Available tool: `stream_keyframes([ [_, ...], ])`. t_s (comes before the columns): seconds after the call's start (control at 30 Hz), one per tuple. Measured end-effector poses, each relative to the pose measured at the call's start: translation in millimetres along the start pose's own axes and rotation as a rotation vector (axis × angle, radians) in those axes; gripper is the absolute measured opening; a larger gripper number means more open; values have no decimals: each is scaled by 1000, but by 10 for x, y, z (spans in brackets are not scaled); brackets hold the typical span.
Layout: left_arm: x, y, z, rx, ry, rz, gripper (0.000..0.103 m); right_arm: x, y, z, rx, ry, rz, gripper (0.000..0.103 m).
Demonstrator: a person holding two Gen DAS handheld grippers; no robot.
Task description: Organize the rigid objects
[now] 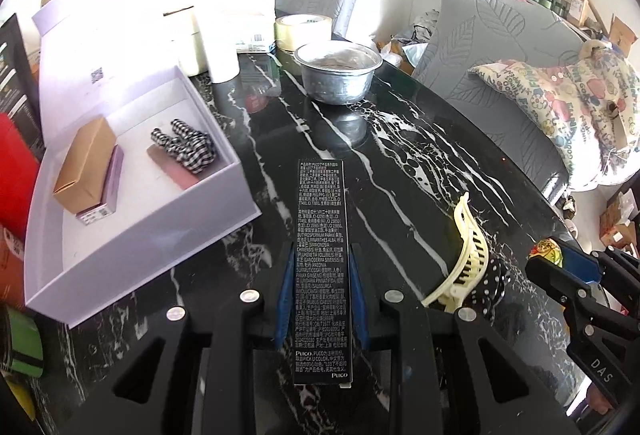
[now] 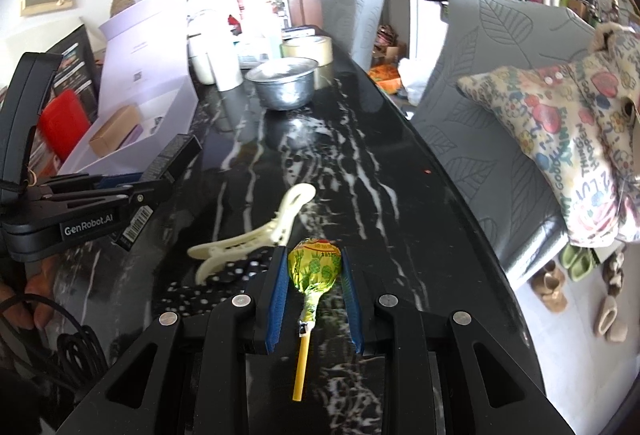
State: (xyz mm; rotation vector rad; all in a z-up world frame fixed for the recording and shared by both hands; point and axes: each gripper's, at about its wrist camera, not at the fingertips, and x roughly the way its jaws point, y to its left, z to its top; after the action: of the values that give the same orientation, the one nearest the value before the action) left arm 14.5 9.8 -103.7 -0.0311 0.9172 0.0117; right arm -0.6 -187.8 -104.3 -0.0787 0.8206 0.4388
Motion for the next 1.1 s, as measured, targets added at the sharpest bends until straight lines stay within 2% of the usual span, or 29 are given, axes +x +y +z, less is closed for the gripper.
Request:
stream_keyframes([
  [0.37, -262, 180, -156, -47, -33, 36, 25, -64, 368, 21, -85, -19, 74, 26],
  [1.1, -622, 620, -487, -161, -48, 123, 25, -13, 1096, 36, -269, -7, 222, 26],
])
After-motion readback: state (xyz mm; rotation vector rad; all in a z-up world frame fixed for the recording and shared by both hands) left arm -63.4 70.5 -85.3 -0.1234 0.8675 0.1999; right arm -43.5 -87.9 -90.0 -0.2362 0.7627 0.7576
